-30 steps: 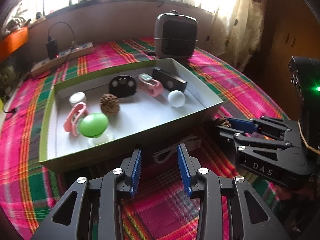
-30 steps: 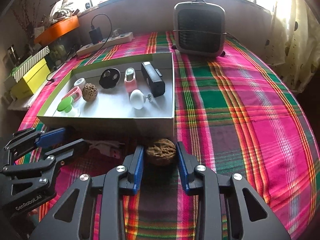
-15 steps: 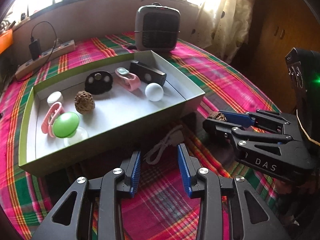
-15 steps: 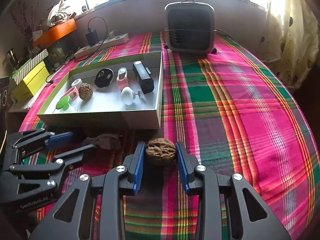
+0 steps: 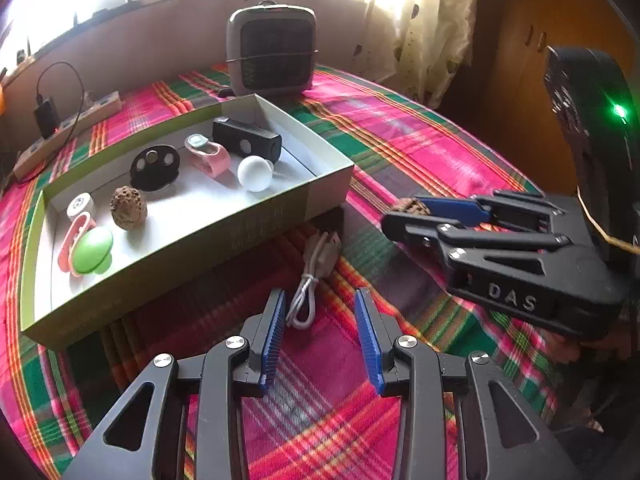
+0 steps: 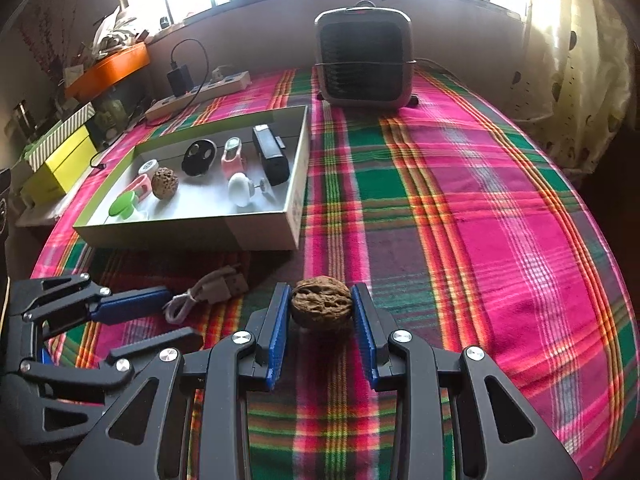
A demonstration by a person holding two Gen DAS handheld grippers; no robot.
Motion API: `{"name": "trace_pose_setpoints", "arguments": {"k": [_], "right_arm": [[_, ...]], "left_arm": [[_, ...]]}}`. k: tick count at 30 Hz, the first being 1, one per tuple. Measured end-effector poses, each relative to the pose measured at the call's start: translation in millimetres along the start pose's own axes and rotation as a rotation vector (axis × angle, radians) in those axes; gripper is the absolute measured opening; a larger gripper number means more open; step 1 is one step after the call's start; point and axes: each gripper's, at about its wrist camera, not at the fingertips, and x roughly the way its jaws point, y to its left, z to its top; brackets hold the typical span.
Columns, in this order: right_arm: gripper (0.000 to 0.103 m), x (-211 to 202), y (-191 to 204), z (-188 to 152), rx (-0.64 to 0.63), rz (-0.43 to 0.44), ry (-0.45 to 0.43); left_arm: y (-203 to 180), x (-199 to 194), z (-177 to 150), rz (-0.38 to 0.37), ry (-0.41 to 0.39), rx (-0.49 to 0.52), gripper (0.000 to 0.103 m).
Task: Organize objects
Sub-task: 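Close left gripper on the white USB cable while right gripper holds the walnut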
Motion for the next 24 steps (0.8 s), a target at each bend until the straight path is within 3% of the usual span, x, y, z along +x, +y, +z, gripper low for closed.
{"name": "trace_pose_setpoints", "arguments": {"k": [24], "right_arm": [[0.033, -3, -11, -4, 0.001, 0.02, -0.013]], "left_arm": [[-11, 16, 15, 0.085, 0.01, 0.022, 0.03]]}}
